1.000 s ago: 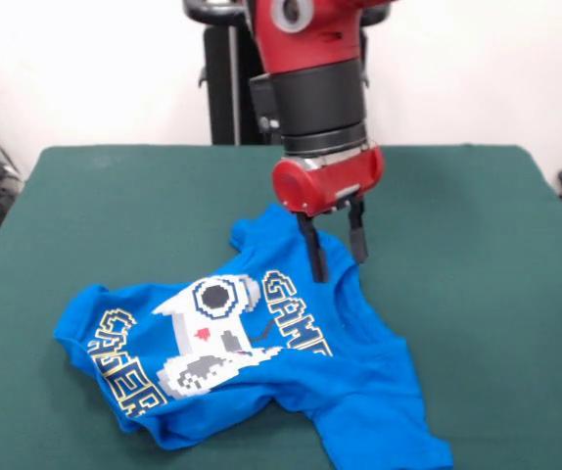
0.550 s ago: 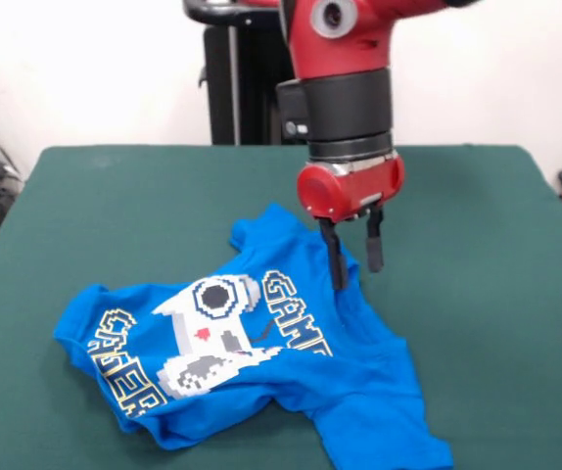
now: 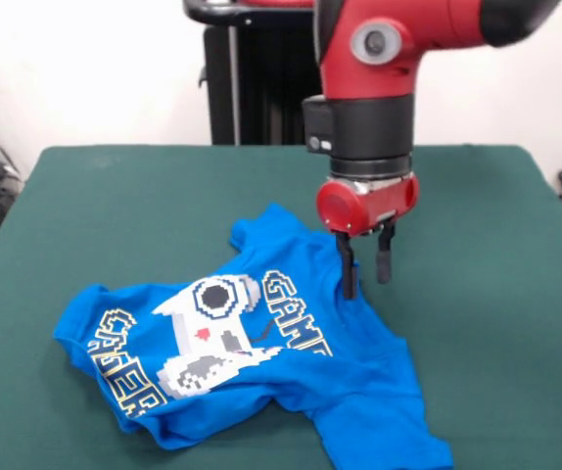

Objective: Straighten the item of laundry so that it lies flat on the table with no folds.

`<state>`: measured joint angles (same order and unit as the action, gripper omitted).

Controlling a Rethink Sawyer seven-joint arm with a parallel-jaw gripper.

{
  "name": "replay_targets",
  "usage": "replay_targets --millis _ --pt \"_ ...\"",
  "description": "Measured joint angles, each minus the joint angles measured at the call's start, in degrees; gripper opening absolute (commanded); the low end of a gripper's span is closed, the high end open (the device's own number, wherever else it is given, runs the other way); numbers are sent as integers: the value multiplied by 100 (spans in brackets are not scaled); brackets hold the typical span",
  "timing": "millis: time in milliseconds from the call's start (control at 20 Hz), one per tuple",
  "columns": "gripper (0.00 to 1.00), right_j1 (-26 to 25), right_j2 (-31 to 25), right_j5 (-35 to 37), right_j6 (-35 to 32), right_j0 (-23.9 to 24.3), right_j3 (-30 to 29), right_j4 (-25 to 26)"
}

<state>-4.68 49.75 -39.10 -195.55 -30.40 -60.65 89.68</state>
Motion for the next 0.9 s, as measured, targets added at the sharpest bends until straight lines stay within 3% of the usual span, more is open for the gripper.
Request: replay_targets --millis 500,900 --pt "100 -662 171 -1 -1004 -134 173 -1" --pt "100 -809 208 -1 -1028 -134 189 -1"
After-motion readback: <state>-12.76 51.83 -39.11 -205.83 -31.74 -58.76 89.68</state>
